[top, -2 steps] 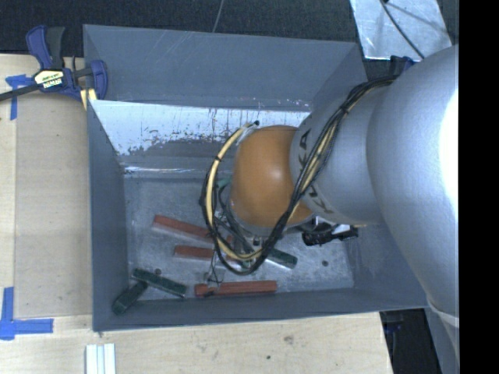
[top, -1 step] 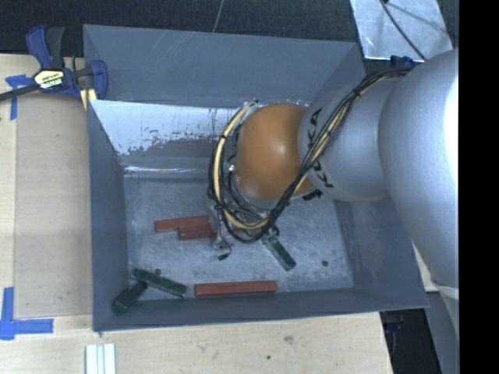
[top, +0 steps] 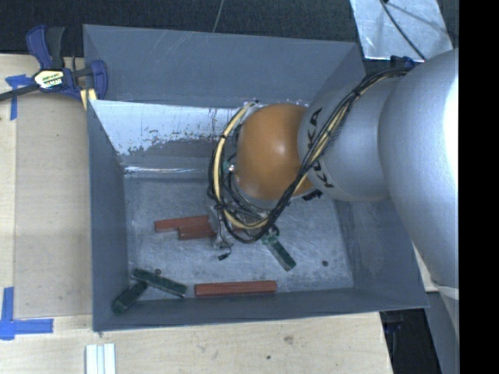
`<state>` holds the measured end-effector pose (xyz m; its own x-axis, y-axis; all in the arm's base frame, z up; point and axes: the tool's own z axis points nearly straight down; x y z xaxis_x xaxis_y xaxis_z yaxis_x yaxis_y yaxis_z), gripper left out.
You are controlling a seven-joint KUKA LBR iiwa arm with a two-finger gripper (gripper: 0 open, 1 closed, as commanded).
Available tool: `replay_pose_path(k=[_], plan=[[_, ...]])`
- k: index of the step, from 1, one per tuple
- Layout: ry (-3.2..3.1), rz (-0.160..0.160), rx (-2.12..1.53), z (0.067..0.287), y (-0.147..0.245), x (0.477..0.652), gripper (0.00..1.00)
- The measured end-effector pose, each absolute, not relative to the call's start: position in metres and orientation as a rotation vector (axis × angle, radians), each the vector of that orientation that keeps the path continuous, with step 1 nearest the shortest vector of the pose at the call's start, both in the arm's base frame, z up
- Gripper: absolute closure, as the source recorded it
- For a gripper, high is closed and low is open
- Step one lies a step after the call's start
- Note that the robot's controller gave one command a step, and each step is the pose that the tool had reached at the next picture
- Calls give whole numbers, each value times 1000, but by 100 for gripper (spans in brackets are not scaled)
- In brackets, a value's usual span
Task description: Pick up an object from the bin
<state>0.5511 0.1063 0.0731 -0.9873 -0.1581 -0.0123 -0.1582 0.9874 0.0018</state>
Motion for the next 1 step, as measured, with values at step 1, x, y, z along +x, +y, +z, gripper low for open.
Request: replay_pose_path(k=[1], plan=[[3110,-6,-388,73,117,555,100]])
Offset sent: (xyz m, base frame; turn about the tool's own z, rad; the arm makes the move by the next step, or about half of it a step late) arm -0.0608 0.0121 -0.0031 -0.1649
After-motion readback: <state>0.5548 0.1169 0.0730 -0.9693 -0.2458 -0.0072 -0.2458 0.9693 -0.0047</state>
